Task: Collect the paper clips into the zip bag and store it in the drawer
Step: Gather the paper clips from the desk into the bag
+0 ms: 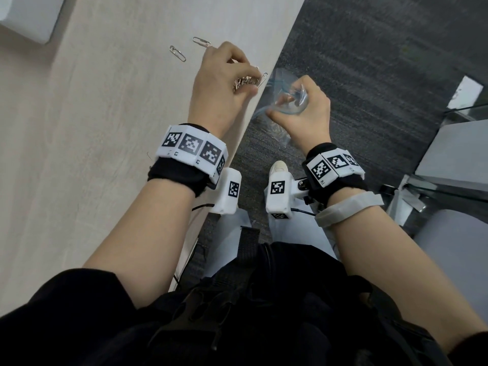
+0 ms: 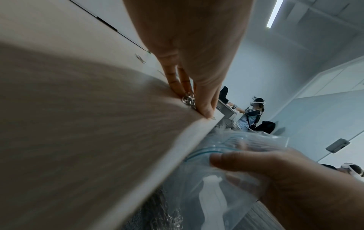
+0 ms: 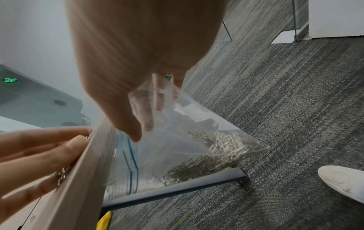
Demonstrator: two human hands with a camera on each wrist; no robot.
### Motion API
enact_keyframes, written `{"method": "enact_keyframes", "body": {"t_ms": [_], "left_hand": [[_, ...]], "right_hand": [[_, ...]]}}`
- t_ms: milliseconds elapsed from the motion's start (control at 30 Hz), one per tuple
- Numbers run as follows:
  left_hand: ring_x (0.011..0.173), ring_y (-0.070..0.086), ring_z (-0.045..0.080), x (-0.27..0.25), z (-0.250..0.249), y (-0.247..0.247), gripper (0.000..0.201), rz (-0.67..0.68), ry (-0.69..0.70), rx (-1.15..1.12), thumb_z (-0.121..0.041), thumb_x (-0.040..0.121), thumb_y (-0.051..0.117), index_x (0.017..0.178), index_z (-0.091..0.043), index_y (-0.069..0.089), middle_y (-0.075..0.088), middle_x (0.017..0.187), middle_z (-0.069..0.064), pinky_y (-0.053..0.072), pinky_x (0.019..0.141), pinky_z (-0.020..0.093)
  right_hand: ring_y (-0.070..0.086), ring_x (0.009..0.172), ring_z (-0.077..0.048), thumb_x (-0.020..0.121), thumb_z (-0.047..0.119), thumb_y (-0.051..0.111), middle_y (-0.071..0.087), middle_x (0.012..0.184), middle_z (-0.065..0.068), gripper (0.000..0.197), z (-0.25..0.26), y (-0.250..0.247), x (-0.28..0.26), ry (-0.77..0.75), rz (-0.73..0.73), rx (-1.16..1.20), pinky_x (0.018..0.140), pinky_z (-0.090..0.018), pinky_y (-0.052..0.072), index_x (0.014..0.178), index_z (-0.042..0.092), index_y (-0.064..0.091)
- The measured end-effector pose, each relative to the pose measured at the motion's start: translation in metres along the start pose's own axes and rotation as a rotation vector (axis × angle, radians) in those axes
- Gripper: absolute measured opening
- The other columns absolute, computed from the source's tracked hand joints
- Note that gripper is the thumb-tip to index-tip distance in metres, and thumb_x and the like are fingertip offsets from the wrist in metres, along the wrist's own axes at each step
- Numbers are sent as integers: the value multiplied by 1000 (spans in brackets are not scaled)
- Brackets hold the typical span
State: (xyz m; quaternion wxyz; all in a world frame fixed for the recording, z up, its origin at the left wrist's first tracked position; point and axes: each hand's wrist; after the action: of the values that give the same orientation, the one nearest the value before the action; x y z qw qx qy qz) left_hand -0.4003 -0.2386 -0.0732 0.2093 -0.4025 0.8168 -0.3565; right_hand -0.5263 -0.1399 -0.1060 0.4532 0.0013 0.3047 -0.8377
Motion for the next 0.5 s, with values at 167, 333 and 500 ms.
{"method": "enact_keyframes", "body": {"t_ms": [167,333,500], "left_hand": [[96,55,28,0,-7,7,14,34,83,-20,-14,75,68,87,-11,73,66,97,8,33,79,15],[95,58,29,-1,-17,12,21,74,107,-52,-11,68,71,89,-8,73,70,96,8,36,79,21],[96,59,28,-2,-21,10,36,101,123,-95,-10,67,72,103,-9,69,71,99,7,42,82,28]], "right_hand": [[62,87,-29,57,46,73,67,85,-13,35,0,0,0,-12,4,-11,80,-48,51,70,43,41],[56,80,-22,58,41,69,63,79,-6,31,3,-2,1,-18,-5,3,74,-41,49,68,42,40],[54,81,-22,54,47,66,59,81,-5,31,5,-4,0,-13,9,15,71,-33,44,69,41,38]]}}
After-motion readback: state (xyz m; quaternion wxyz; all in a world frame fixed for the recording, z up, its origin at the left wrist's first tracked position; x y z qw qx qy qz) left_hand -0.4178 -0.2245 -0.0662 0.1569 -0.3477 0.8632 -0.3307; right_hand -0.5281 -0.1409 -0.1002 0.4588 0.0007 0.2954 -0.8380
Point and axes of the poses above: each hand's wrist, its own x-axis towards the middle knuckle, its own y-axis out of the palm, z = x × y
